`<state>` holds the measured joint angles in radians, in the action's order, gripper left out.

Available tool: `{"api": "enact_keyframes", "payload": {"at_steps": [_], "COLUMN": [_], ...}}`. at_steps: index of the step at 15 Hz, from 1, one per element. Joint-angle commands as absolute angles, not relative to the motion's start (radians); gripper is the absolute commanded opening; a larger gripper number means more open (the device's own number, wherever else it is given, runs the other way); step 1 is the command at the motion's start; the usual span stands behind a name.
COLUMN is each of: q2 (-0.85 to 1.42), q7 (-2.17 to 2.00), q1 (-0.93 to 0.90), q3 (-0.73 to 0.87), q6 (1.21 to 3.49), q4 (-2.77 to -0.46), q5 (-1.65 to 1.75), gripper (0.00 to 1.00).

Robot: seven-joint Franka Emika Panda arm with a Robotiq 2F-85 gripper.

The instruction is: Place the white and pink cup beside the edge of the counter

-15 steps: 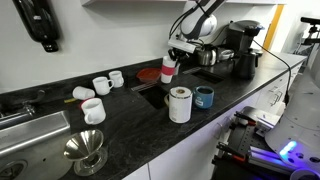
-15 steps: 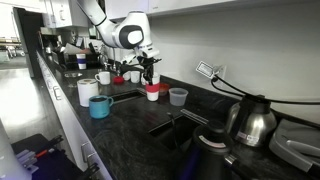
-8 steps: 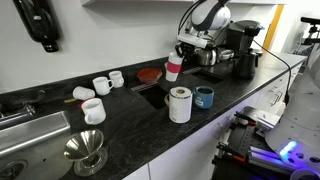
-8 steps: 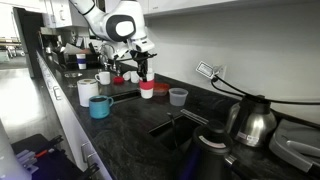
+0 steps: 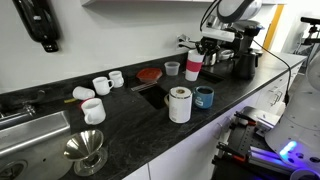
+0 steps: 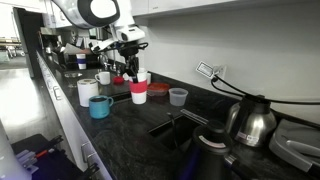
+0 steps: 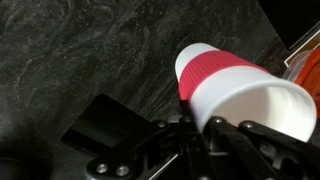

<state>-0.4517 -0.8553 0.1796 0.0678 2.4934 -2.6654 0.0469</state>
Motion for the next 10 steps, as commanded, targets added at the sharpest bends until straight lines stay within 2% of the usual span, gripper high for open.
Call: {"api": "enact_keyframes", "payload": {"at_steps": [1, 4, 10], "q2": [-0.57, -0.618, -0.638], "q7": [-0.801, -0.779, -0.781], "q1": [0.223, 0.261, 0.315], "q3": [0.032, 0.009, -0.019], "q6": [2.38, 2.281, 2.226], "q4": [-2.705, -2.724, -2.781], "q5": [0.06, 0.109, 0.234], "gripper": [0.02, 0.02, 0.02]}}
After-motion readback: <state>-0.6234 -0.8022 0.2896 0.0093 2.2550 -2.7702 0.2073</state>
